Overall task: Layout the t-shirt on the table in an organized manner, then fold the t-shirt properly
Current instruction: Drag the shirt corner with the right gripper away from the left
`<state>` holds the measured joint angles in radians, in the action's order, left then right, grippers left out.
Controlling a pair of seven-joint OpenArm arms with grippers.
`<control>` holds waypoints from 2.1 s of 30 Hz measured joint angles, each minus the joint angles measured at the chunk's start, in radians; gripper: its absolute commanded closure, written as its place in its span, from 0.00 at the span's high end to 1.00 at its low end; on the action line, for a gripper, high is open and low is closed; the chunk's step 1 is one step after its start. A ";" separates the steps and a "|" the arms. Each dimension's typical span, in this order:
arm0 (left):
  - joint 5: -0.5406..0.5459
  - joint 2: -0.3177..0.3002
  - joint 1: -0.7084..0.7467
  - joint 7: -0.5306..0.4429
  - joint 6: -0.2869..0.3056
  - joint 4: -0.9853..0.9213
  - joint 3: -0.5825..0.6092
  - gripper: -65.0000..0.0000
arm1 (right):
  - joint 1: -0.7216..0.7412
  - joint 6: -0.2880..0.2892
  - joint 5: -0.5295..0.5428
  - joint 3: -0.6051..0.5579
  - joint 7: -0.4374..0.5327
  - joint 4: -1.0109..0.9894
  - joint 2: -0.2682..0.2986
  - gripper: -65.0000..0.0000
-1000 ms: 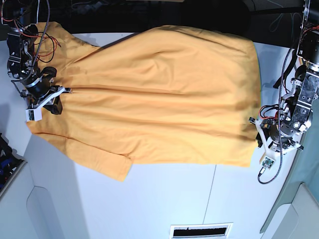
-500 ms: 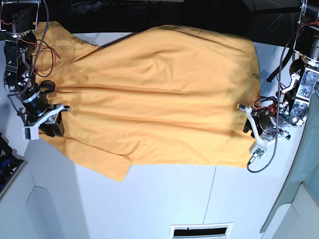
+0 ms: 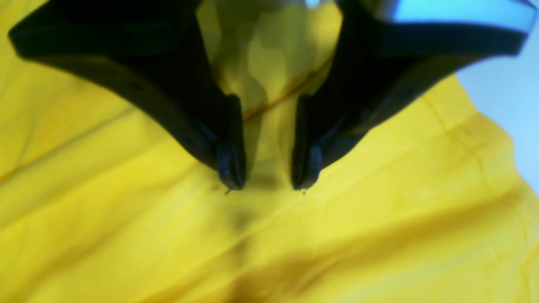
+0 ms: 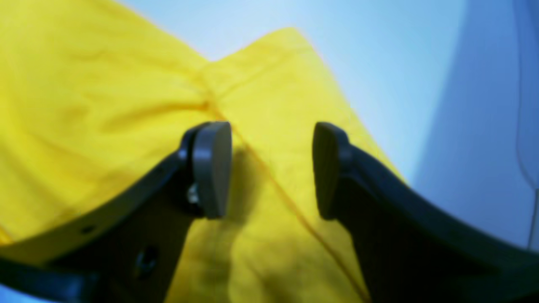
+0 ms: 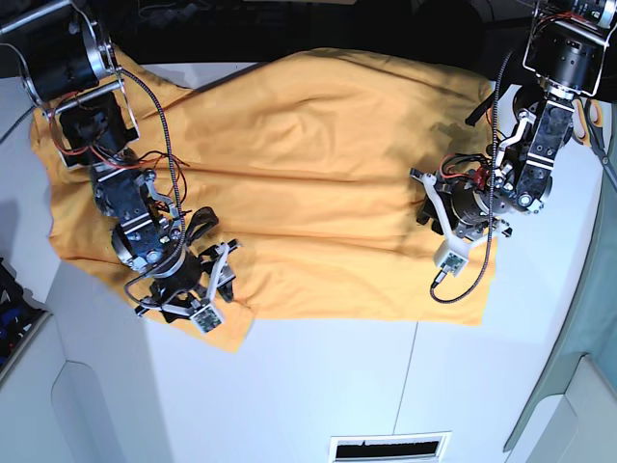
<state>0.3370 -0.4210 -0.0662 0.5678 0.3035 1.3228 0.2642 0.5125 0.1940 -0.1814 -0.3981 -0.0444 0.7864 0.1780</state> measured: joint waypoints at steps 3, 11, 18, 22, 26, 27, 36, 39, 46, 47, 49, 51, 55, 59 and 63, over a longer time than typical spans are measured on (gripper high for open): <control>-0.001 0.000 0.000 0.009 0.000 0.000 0.000 0.35 | 0.032 -0.116 -0.030 -0.082 0.004 -0.096 -0.018 0.47; 0.000 0.000 0.005 0.011 0.000 0.000 0.000 0.35 | 0.045 -0.176 -0.029 -0.102 0.004 -0.119 -0.026 0.47; -0.014 0.000 0.055 -0.027 0.005 0.005 -0.002 0.35 | 0.045 -0.194 -0.029 -0.085 0.004 -0.119 0.009 0.47; -0.034 0.000 0.089 -0.064 0.005 0.010 -0.002 0.35 | 0.045 -0.194 -0.017 -0.083 0.005 -0.119 0.045 0.47; -0.034 0.000 0.102 -0.071 0.005 0.011 -0.003 0.35 | 0.045 -0.194 0.001 -0.083 0.009 -0.119 0.088 0.47; -0.034 0.000 0.102 -0.071 0.005 0.011 -0.003 0.35 | 0.046 -0.194 0.005 -0.083 0.008 -0.119 0.099 0.47; -0.045 0.000 0.103 -0.071 0.009 0.010 -0.003 0.35 | 0.100 -0.195 0.043 -0.084 0.002 -0.119 0.186 0.47; -0.045 -0.001 0.105 -0.071 0.009 0.010 -0.003 0.35 | 0.173 -0.209 0.105 -0.084 0.004 -0.119 0.212 0.47; -0.056 -0.002 0.108 -0.072 0.012 0.010 -0.003 0.35 | 0.273 -0.209 0.174 -0.002 0.003 -0.119 0.243 0.47; -0.056 -0.002 0.108 -0.072 0.012 0.010 -0.003 0.35 | 0.271 -0.208 0.192 0.018 -0.011 -0.119 0.243 0.47; -0.056 -0.002 0.109 -0.077 0.012 0.010 -0.003 0.35 | 0.256 -0.195 0.220 0.058 -0.039 -0.119 0.241 0.47; -0.058 -0.002 0.111 -0.079 0.012 0.010 -0.003 0.35 | 0.229 -0.193 0.235 0.087 -0.036 -0.119 0.240 0.47; -0.058 -0.003 0.111 -0.071 0.013 0.011 -0.003 0.35 | 0.156 -0.195 0.238 0.130 -0.045 -0.119 0.240 0.47; -0.058 -0.003 0.111 -0.071 0.013 0.011 -0.004 0.35 | 0.079 -0.199 0.242 0.155 -0.044 -0.119 0.235 0.47; -0.059 -0.003 0.111 -0.071 0.013 0.011 -0.004 0.35 | 0.021 -0.203 0.245 0.155 -0.043 -0.119 0.229 0.47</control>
<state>0.2779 -0.4236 0.0444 0.4965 0.3168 1.3334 0.2604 0.5339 -0.0086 0.0631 -0.2432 -0.0872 0.6674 0.4072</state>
